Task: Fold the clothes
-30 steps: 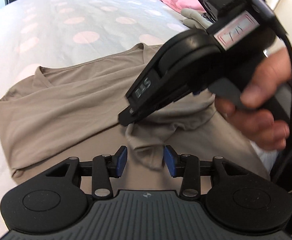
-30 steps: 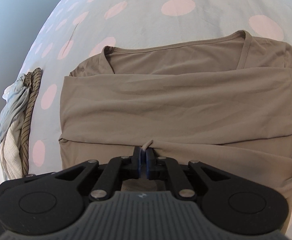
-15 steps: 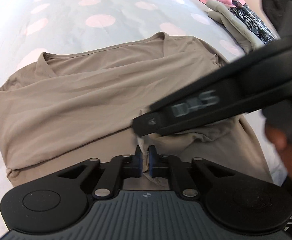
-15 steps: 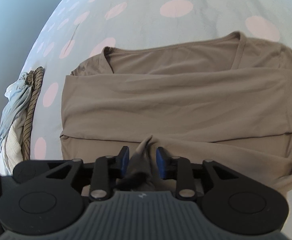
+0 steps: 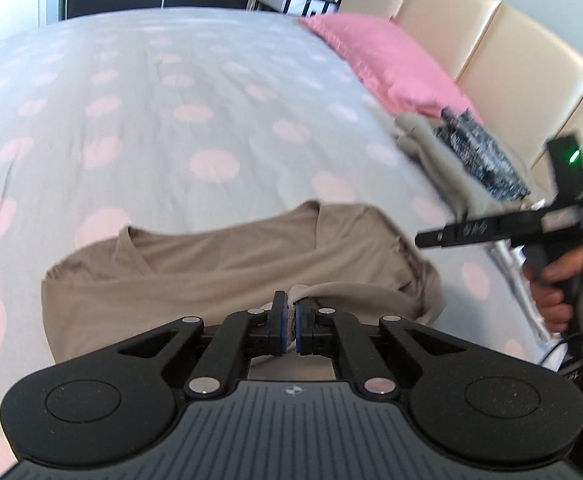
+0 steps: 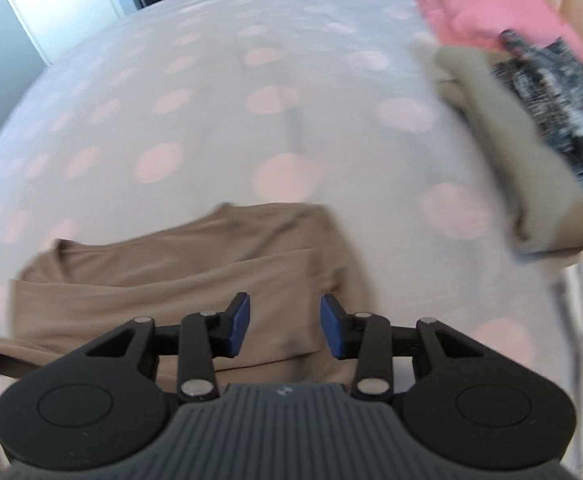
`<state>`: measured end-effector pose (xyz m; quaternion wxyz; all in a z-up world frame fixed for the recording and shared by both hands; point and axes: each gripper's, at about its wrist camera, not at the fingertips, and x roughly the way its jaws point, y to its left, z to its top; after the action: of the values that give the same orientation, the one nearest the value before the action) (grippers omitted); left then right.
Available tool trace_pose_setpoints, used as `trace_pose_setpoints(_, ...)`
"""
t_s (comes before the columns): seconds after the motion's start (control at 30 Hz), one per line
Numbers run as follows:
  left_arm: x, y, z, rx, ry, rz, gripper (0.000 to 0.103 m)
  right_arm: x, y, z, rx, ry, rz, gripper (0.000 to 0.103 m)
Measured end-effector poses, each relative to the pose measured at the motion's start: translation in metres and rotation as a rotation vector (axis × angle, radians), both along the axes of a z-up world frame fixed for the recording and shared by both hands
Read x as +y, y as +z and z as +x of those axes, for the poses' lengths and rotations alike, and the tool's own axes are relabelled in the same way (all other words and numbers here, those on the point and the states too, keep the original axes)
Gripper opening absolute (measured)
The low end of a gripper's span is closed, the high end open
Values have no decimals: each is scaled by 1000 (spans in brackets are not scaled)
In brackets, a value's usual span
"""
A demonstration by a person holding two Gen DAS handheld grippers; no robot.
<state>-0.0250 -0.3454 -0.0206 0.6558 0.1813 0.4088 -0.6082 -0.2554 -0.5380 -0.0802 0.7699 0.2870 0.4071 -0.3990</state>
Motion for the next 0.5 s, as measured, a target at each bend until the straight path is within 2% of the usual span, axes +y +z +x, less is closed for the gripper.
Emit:
trace_pose_setpoints(0.13,-2,12,2,7,6,-9,2,-13,-17,-5,48,-15,-31,29)
trace_pose_setpoints(0.23,1,14,1,7,3,-1,2,-25,-31,-6,67,-21,-42,24)
trace_pose_setpoints(0.3,1,11,1,11,-3,0,2,-28,-42,-4,87,-14,-18,15)
trace_pose_setpoints(0.33,2,11,1,14,-5,-2,2,-30,-43,-6,84,-23,-7,1)
trace_pose_setpoints(0.5,5,19,4,43,-16,-32,2,-41,-25,-23,6,-115,-44,0)
